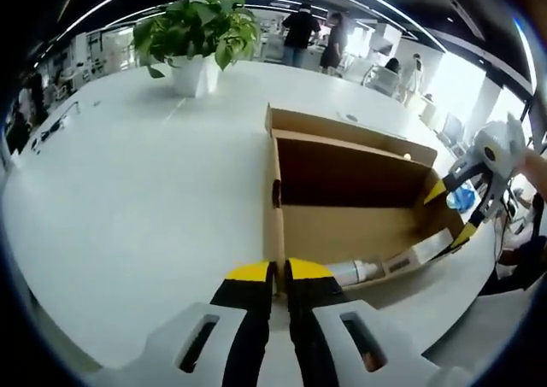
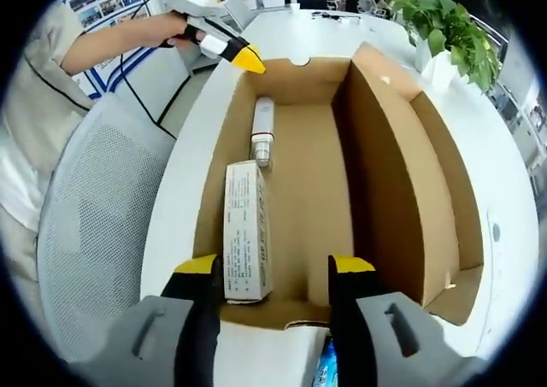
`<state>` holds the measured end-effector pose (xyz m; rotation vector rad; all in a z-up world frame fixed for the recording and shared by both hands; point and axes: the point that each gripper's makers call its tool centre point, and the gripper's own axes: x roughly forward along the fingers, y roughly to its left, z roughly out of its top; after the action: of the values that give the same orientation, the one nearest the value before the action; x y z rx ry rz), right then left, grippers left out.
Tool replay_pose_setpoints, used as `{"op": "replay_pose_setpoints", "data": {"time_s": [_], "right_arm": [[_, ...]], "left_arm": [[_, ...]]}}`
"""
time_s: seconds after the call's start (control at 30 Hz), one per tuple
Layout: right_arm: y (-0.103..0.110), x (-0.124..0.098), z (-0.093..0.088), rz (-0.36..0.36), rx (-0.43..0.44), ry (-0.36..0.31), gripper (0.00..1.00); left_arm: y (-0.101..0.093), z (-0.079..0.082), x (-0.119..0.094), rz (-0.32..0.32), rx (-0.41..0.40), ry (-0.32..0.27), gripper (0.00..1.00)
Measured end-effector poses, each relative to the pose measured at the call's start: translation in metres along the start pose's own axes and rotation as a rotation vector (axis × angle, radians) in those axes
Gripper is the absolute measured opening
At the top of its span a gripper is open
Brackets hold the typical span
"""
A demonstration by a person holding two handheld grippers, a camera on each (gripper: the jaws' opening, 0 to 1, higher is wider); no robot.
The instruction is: Operate the shoe box by opening the lid, removing the specified soft item, and placing it in the target area until the item is outside and the box remains undamaged.
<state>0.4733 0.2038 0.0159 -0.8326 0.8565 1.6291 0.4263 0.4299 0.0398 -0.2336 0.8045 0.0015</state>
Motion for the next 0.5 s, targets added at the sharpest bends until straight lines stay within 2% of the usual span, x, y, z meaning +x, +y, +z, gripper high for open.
{"op": "replay_pose_setpoints", "data": {"time_s": [0.3, 0.4, 0.5], "right_arm": [[0.0071, 0.0068, -0.0017, 0.012, -0.025, 0.007, 0.37], [0.0057, 0.0082, -0.0037, 0.001, -0.026, 0.010, 0.31], [0.0054, 0.0093, -0.0065, -0.006, -0.031, 0.019, 0.20]], "left_arm": [[0.0005, -0.0001, 0.0003, 0.003, -0.005, 0.000, 0.03], [0.0001, -0.0006, 0.0000, 0.003, -0.004, 0.000, 0.03], [-0.0001, -0.0007, 0.0000, 0.001, -0.005, 0.000, 0.03]]}}
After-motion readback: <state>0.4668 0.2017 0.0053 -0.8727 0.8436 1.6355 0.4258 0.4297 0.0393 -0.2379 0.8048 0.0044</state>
